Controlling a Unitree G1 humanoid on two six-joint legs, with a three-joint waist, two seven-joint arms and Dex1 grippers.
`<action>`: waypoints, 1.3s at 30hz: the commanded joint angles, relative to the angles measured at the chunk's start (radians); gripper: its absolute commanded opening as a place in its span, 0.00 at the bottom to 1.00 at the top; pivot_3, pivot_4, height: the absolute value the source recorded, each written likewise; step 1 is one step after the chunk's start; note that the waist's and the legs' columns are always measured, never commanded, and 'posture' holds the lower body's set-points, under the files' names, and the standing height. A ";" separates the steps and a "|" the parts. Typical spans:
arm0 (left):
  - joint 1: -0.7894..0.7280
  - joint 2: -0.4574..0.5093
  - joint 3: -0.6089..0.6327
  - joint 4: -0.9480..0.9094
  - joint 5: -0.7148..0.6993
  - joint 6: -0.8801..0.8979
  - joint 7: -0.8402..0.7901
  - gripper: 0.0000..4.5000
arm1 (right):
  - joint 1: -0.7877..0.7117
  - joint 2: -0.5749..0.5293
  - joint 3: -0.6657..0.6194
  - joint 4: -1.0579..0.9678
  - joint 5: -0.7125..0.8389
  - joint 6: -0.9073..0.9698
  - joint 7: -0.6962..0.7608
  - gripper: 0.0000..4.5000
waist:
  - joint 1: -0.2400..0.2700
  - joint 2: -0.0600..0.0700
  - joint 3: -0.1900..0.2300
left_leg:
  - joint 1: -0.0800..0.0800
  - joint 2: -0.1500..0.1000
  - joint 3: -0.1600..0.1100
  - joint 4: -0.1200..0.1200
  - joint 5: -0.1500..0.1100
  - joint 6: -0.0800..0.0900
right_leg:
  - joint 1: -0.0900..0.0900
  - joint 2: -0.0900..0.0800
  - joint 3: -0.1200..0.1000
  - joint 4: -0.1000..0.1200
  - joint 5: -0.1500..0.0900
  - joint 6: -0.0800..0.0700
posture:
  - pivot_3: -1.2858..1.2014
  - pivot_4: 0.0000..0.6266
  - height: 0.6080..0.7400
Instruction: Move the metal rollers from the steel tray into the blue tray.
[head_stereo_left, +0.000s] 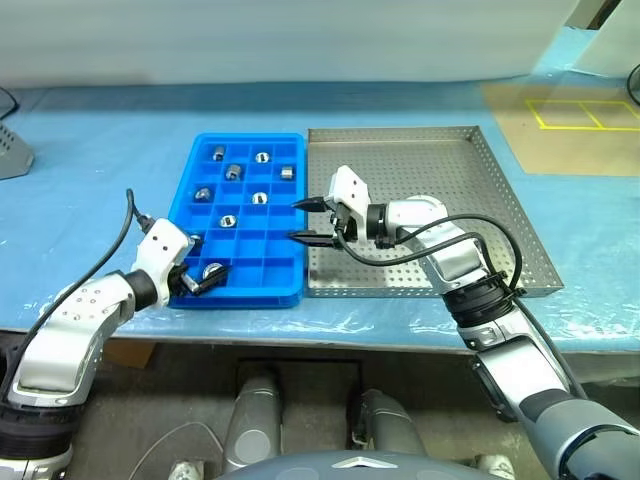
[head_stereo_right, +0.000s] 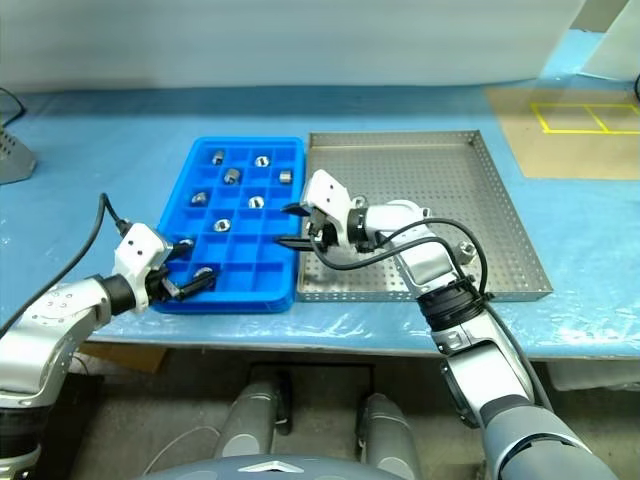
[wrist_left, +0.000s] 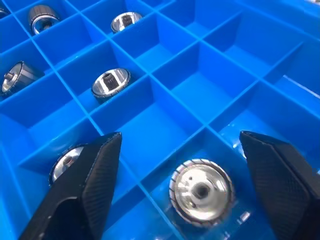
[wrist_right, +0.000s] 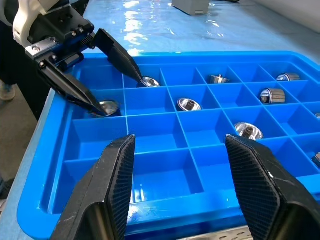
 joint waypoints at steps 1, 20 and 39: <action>-0.126 -0.034 0.022 -0.043 -0.064 0.000 0.020 0.89 | -0.013 -0.003 -0.055 -0.022 0.003 -0.004 -0.041 0.65 | 0.004 0.000 0.000 | 0.000 0.000 0.000 0.000 0.000 -0.001 | 0.000 0.000 0.000 0.000 0.000 0.000 | 0.57 0.24 1.00; -0.381 -0.173 -0.154 0.136 -0.120 -0.070 -0.064 0.89 | -0.133 0.135 -0.186 0.442 -0.206 -0.110 -0.580 0.65 | -0.054 -0.001 0.000 | 0.000 0.001 0.000 0.002 0.004 -0.005 | -0.006 0.001 0.002 0.014 -0.002 -0.006 | 0.51 0.24 1.00; -0.384 -0.162 -0.170 0.161 -0.077 -0.078 -0.056 0.89 | -0.159 0.208 -0.226 0.760 -0.226 -0.245 -0.676 0.65 | -0.059 -0.001 0.000 | -0.001 0.001 0.001 0.006 0.004 -0.005 | -0.006 0.001 0.001 0.016 -0.002 -0.006 | 0.51 0.24 1.00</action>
